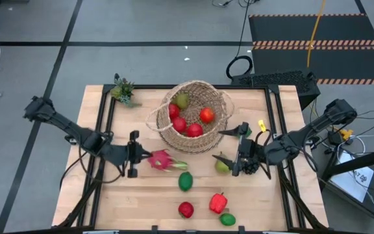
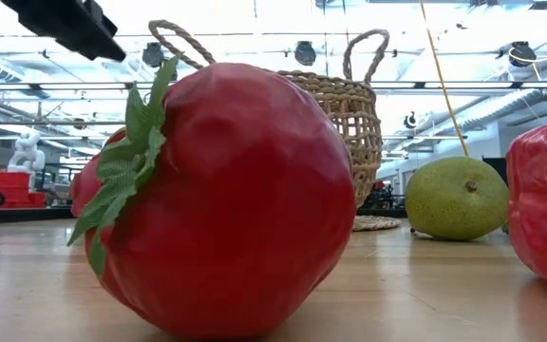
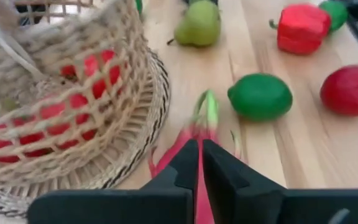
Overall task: Build produce basket
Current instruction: Put the dragon fruit into the basket
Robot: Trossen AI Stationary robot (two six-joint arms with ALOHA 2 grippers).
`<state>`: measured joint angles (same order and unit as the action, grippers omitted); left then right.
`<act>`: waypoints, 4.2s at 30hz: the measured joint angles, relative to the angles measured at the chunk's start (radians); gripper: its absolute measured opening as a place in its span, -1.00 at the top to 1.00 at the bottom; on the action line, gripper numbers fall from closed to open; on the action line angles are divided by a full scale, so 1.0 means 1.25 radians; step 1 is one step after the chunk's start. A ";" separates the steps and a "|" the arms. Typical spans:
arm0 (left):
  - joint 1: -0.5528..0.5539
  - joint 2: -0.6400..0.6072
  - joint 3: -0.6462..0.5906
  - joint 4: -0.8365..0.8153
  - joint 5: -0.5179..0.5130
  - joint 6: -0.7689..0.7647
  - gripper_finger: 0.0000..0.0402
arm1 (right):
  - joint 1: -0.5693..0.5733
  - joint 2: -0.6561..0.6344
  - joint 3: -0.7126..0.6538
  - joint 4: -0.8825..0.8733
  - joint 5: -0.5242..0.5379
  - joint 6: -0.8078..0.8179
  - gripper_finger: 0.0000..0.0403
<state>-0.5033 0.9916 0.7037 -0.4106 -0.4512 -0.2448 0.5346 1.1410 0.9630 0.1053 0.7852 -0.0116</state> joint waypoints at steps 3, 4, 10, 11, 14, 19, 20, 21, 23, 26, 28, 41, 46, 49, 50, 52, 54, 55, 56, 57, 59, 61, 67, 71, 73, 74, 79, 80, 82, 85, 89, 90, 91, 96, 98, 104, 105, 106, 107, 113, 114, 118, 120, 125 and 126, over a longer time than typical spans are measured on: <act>-0.033 0.049 0.000 0.022 -0.043 -0.024 0.78 | 0.000 0.028 0.002 0.018 -0.007 0.009 -0.99; -0.042 0.065 0.000 0.022 -0.055 -0.035 0.73 | 0.000 0.043 0.010 0.019 -0.024 0.010 -0.99; -0.082 0.160 0.000 0.106 -0.085 -0.032 0.44 | 0.008 0.195 0.125 0.011 -0.134 -0.055 -0.99; -0.087 0.173 0.000 0.115 -0.086 -0.025 0.41 | 0.009 0.227 0.154 0.010 -0.135 -0.082 -0.99; -0.101 0.211 0.000 0.124 -0.093 -0.012 0.34 | 0.008 0.316 0.240 -0.007 -0.144 -0.141 -0.99; -0.113 0.257 0.000 0.096 -0.112 -0.013 0.27 | 0.007 0.414 0.335 -0.057 -0.151 -0.189 -0.99; -0.112 0.264 0.000 0.095 -0.124 -0.013 0.26 | 0.007 0.423 0.343 -0.064 -0.152 -0.198 -0.99; -0.109 0.271 0.000 0.095 -0.130 -0.012 0.26 | 0.007 0.428 0.345 -0.070 -0.151 -0.207 -0.99; -0.097 0.282 0.000 0.090 -0.136 -0.010 0.26 | 0.007 0.433 0.347 -0.065 -0.151 -0.215 -0.99; -0.078 0.293 0.000 0.093 -0.141 -0.010 0.25 | 0.003 0.432 0.347 -0.071 -0.150 -0.214 -0.99; -0.069 0.301 0.000 0.092 -0.138 -0.010 0.25 | 0.002 0.430 0.347 -0.070 -0.148 -0.213 -0.99; -0.054 0.312 0.000 0.091 -0.128 0.058 0.90 | 0.002 0.428 0.347 -0.072 -0.148 -0.216 -0.99; -0.054 0.291 0.004 0.097 -0.139 0.084 0.89 | 0.002 0.428 0.347 -0.073 -0.148 -0.231 -0.99; -0.054 0.258 0.021 0.097 -0.142 0.113 0.89 | 0.002 0.428 0.347 -0.073 -0.148 -0.231 -0.99; -0.054 0.243 0.030 0.096 -0.142 0.126 0.92 | 0.002 0.428 0.347 -0.072 -0.148 -0.231 -0.99; -0.054 0.210 0.050 0.099 -0.143 0.155 0.96 | 0.000 0.428 0.347 -0.072 -0.148 -0.231 -0.99; -0.052 0.177 0.071 0.096 -0.147 0.187 0.96 | -0.003 0.428 0.347 -0.071 -0.148 -0.231 -0.99; -0.050 0.160 0.082 0.093 -0.155 0.198 0.95 | -0.004 0.428 0.347 -0.071 -0.148 -0.230 -0.99; -0.047 0.145 0.093 0.087 -0.167 0.205 0.94 | -0.004 0.428 0.347 -0.071 -0.147 -0.230 -0.99; -0.044 0.130 0.107 0.078 -0.176 0.210 0.94 | -0.005 0.428 0.347 -0.071 -0.145 -0.230 -0.99; -0.040 0.099 0.133 0.063 -0.189 0.217 0.96 | -0.005 0.428 0.347 -0.070 -0.144 -0.231 -0.99; -0.032 0.075 0.160 0.052 -0.193 0.224 0.97 | -0.004 0.428 0.347 -0.070 -0.142 -0.231 -0.99; -0.005 0.031 0.233 0.017 -0.193 0.253 0.93 | 0.005 0.428 0.346 -0.036 -0.004 -0.293 -0.99; 0.001 0.035 0.307 -0.013 -0.193 0.295 0.97 | 0.012 0.428 0.346 0.020 0.022 -0.314 -0.99; 0.001 0.040 0.332 -0.011 -0.194 0.312 0.97 | 0.011 0.428 0.346 0.046 0.022 -0.299 -0.99; 0.001 0.043 0.338 -0.012 -0.193 0.315 0.96 | 0.009 0.428 0.346 0.056 0.023 -0.280 -0.99; 0.001 0.054 0.341 -0.007 -0.229 0.317 0.92 | -0.009 0.428 0.346 0.070 0.019 -0.228 -0.97; 0.001 0.054 0.342 -0.008 -0.233 0.314 0.93 | -0.010 0.428 0.346 0.061 0.018 -0.231 -0.95; 0.001 0.055 0.339 -0.008 -0.233 0.306 0.96 | -0.014 0.432 0.346 0.056 0.017 -0.230 -0.91; 0.004 0.056 0.336 -0.006 -0.234 0.304 0.97 | -0.016 0.434 0.346 0.051 0.014 -0.203 -0.83; 0.005 0.055 0.336 -0.004 -0.246 0.301 0.91 | -0.039 0.434 0.346 0.044 -0.031 -0.123 -0.73; 0.005 0.055 0.336 -0.005 -0.249 0.301 0.90 | -0.046 0.434 0.346 0.043 -0.047 -0.102 -0.70; 0.005 0.055 0.336 -0.004 -0.251 0.301 0.89 | -0.053 0.434 0.346 0.042 -0.065 -0.080 -0.68; 0.005 0.055 0.336 -0.006 -0.252 0.300 0.93 | -0.095 0.434 0.346 0.033 -0.149 0.062 -0.60; 0.005 0.055 0.336 -0.009 -0.253 0.300 0.96 | -0.107 0.434 0.346 0.033 -0.151 0.102 -0.58; 0.005 0.055 0.336 -0.010 -0.253 0.302 0.91 | -0.136 0.434 0.346 -0.010 -0.227 0.181 -0.52; 0.005 0.055 0.336 -0.010 -0.253 0.302 0.89 | -0.143 0.434 0.346 -0.015 -0.255 0.197 -0.52; 0.005 0.055 0.336 -0.010 -0.253 0.302 0.89 | -0.148 0.434 0.346 -0.017 -0.282 0.210 -0.51; 0.005 0.055 0.336 -0.010 -0.253 0.302 0.89 | -0.153 0.434 0.346 -0.016 -0.304 0.219 -0.50; 0.005 0.055 0.336 -0.010 -0.253 0.304 0.96 | -0.162 0.434 0.346 -0.035 -0.318 0.228 -0.50; 0.005 0.055 0.336 -0.010 -0.253 0.304 0.97 | -0.165 0.434 0.346 -0.042 -0.318 0.231 -0.50; 0.005 0.055 0.335 -0.001 -0.253 0.304 0.93 | -0.174 0.434 0.346 -0.069 -0.318 0.248 -0.50; 0.005 0.055 0.335 0.000 -0.253 0.304 0.89 | -0.176 0.434 0.345 -0.070 -0.318 0.248 -0.50; 0.005 0.055 0.335 0.000 -0.253 0.305 0.91 | -0.177 0.434 0.345 -0.064 -0.318 0.245 -0.42; 0.005 0.055 0.335 0.000 -0.253 0.308 0.93 | -0.177 0.434 0.345 -0.064 -0.319 0.244 -0.38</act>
<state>-0.4969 1.0607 1.1229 -0.4110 -0.7670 0.1405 0.3134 1.6836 1.3949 0.0250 0.3870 0.2930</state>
